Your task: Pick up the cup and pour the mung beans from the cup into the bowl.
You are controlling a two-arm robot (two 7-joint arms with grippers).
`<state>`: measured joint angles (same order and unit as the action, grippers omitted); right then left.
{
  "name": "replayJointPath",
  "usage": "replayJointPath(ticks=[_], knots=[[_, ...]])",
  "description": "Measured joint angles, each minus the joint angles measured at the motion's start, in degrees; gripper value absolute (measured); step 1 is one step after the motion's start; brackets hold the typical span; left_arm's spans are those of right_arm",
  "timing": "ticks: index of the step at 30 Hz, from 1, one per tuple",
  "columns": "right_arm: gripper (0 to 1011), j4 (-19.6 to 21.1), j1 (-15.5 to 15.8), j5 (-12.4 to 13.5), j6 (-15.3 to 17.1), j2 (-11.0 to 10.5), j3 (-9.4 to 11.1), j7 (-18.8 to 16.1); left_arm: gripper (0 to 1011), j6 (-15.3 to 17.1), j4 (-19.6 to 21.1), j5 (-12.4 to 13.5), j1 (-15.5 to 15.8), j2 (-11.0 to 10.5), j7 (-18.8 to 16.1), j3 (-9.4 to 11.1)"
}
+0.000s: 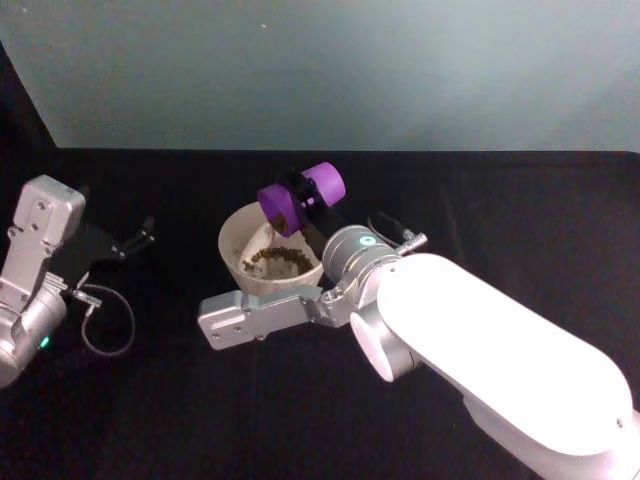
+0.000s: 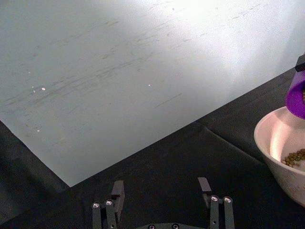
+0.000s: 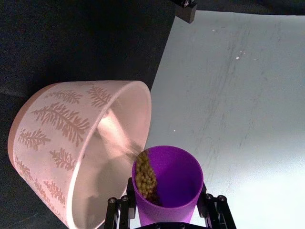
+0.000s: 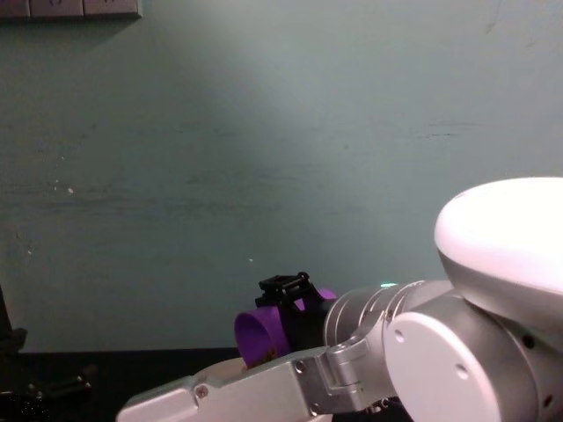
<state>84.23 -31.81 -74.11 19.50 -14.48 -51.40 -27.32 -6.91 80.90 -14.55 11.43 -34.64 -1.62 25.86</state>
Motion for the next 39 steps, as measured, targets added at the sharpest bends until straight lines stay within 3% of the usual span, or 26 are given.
replayJointPath(ticks=[20, 31, 39], knots=[[715, -0.3, 0.7, -4.1, -0.4, 0.9, 0.5, -1.0, 1000, 0.0, 0.0, 0.0, 0.0, 0.0, 0.0, 0.0], [715, 0.3, 1.0, -4.1, -2.0, 0.3, 0.6, -0.5, 1000, 0.0, 0.0, 0.0, 0.0, 0.0, 0.0, 0.0], [715, 1.6, 1.4, -3.7, -3.9, -1.2, 0.3, 1.0, 1000, 0.0, 0.0, 0.0, 0.0, 0.0, 0.0, 0.0]])
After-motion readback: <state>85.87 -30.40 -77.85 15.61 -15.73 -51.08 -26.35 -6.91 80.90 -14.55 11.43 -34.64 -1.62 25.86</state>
